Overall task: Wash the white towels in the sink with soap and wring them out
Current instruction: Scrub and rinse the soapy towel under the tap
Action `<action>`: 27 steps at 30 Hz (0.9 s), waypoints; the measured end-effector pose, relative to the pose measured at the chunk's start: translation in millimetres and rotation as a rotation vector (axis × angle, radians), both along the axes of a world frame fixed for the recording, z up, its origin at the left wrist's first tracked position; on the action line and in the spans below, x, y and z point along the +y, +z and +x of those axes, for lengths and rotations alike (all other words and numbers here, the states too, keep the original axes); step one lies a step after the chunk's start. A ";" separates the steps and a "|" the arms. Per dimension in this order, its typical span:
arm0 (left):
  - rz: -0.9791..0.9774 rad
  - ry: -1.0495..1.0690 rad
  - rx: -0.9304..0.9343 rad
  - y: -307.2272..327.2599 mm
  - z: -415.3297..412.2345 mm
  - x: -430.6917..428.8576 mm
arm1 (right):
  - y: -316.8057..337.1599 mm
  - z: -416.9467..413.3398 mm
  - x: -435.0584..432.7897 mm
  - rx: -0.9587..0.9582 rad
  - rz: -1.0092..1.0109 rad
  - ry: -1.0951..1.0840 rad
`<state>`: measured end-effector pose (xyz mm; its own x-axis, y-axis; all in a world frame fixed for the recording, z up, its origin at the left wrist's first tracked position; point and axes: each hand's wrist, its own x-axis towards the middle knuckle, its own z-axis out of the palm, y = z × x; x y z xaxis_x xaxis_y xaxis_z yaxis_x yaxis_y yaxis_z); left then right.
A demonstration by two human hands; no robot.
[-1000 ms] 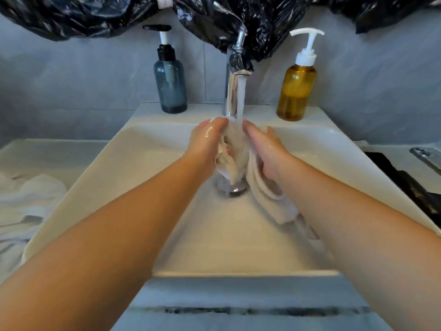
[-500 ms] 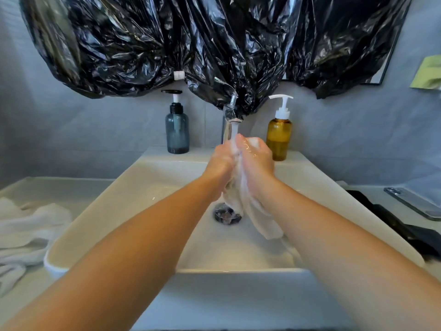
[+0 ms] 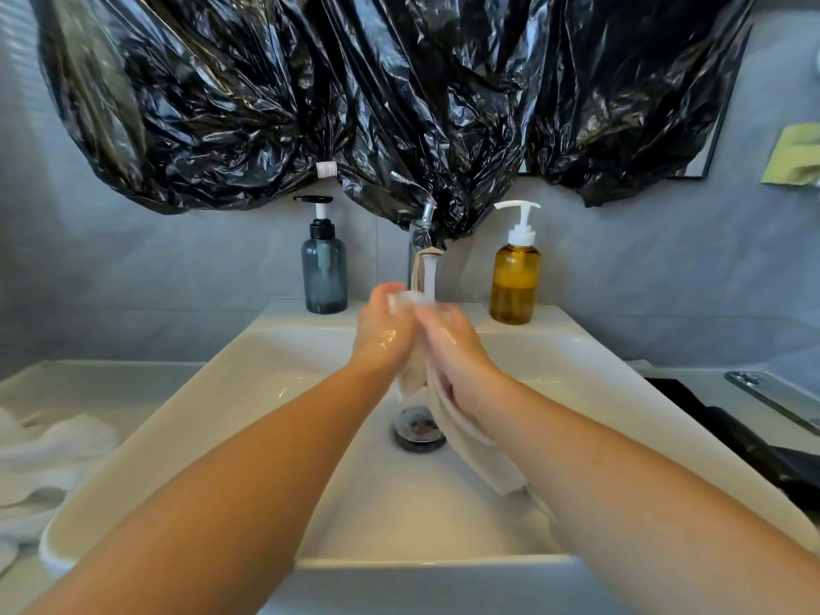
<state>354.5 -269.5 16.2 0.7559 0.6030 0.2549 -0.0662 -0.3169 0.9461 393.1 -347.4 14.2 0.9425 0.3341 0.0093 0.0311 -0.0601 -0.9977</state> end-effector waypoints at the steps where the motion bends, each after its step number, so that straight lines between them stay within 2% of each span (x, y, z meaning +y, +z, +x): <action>1: 0.002 0.001 0.019 -1.2 -0.3 3.0 | -2.3 -0.7 4.6 -0.063 -0.028 0.006; 5: 0.207 0.026 0.174 0.9 3.5 -5.3 | 2.3 7.1 4.3 -0.217 -0.207 -0.154; 7: 0.348 0.060 0.254 3.3 5.0 -15.9 | 3.8 11.4 -6.9 -0.192 -0.175 -0.230; 9: 0.410 0.069 0.178 0.6 5.9 -20.0 | 5.1 16.0 -13.7 -0.129 -0.161 -0.265; 12: 0.219 0.030 0.017 -1.6 0.5 -16.2 | 9.0 7.9 -13.0 -0.067 -0.057 -0.195; 14: 0.057 0.055 -0.065 -1.3 1.7 -7.5 | 9.3 -0.8 -6.8 -0.105 -0.079 -0.069; 17: -0.036 0.074 -0.062 -2.1 5.0 5.5 | 9.2 -14.0 2.0 -0.171 -0.119 0.015; 21: 0.163 0.066 0.121 -0.6 8.9 -4.2 | 14.3 -3.0 -5.2 -0.268 -0.222 -0.092; 24: 0.250 0.002 0.100 2.7 3.9 -23.6 | 13.3 7.6 -20.0 -0.109 -0.159 -0.232; 27: 0.211 0.040 0.056 2.3 11.6 -13.4 | 18.6 3.6 -15.3 -0.019 -0.091 -0.195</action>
